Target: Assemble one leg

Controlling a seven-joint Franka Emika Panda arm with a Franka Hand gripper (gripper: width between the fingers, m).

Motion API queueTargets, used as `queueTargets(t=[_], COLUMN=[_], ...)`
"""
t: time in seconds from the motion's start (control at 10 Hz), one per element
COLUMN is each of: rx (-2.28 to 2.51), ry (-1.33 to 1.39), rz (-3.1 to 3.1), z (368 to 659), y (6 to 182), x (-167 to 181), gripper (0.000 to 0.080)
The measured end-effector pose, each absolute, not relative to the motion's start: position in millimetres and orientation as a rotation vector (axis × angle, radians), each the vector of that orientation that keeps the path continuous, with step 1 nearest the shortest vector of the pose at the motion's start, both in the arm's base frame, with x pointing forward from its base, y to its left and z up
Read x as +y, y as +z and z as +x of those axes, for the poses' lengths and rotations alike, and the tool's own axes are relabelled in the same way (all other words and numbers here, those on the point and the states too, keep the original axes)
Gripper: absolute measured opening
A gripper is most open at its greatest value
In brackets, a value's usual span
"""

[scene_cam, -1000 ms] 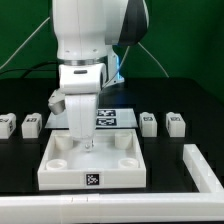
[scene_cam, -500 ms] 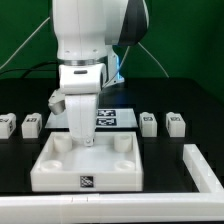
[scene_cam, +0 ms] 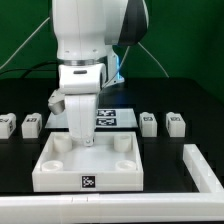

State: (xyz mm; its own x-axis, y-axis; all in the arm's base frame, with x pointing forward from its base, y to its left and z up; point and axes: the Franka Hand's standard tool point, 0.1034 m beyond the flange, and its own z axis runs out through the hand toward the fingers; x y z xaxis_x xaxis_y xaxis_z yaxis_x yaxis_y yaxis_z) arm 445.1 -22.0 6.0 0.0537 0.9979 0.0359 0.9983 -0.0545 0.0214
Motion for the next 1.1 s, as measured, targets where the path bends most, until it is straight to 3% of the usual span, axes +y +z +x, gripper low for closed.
queueTargets(t=[0.3,0.8,1.1], rx=[-2.153,-2.199,-2.179], ry=[-0.064,-0.081,-0.092], rz=[-2.274,-2.212,-2.232], z=[445.3,476.8,492.8], y=[6.1,6.9,6.8], x=[-21.7,45.9,58.5], gripper=[0.0058,0.0058,0.0058])
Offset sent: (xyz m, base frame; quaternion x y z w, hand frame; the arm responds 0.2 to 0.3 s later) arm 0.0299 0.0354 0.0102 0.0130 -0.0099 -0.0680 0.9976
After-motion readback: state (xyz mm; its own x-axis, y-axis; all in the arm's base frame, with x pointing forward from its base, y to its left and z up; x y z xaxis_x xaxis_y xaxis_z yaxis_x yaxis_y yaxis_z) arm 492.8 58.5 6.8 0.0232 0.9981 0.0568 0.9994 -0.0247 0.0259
